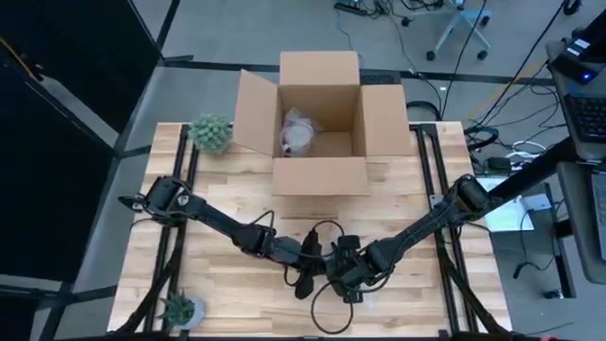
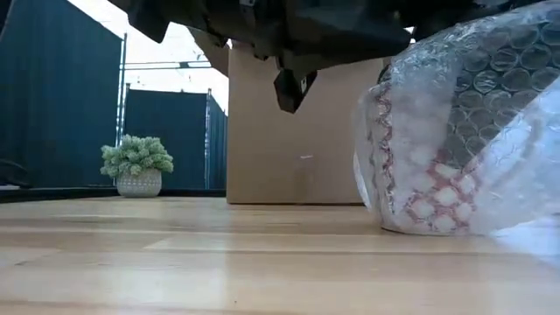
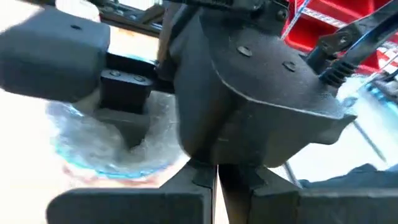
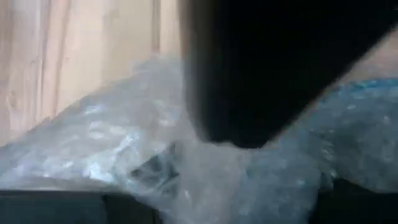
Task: Wrap mug
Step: Wrap the red mug with the bubble wrap
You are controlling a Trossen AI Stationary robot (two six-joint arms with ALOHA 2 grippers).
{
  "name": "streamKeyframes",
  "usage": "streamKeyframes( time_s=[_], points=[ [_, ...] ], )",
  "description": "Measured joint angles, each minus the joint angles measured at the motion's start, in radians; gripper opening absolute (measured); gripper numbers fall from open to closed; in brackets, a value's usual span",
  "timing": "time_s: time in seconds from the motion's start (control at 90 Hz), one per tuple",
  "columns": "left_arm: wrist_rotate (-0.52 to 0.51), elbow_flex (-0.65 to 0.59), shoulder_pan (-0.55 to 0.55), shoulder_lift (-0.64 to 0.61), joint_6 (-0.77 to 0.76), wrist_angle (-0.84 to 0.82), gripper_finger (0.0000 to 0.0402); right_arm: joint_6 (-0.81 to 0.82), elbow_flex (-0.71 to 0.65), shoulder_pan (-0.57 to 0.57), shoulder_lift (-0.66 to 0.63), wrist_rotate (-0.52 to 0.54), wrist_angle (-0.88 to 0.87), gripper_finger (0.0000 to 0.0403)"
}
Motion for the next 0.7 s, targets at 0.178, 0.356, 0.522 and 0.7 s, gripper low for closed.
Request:
streamKeyframes(
  time_s=[0.178, 0.356, 0.522, 0.7],
  points=[
    [0.009, 0.006, 0.035, 0.056, -0.009, 0.039, 0.0001, 0.005, 0.0, -0.001, -0.006, -0.001, -0.018, 0.0185],
    [0.013, 0.01, 0.036, 0.077, -0.009, 0.05, 0.0001, 0.03, 0.0, 0.005, -0.046, -0.005, -0.052, 0.0185],
    [0.002, 0.009, 0.037, 0.072, -0.009, 0.04, 0.0001, 0.035, 0.0, 0.026, -0.138, -0.003, -0.074, 0.0185],
    [-0.004, 0.007, 0.037, 0.073, -0.009, 0.039, 0.0001, 0.076, 0.004, 0.042, -0.263, -0.001, -0.151, 0.0185]
  ],
)
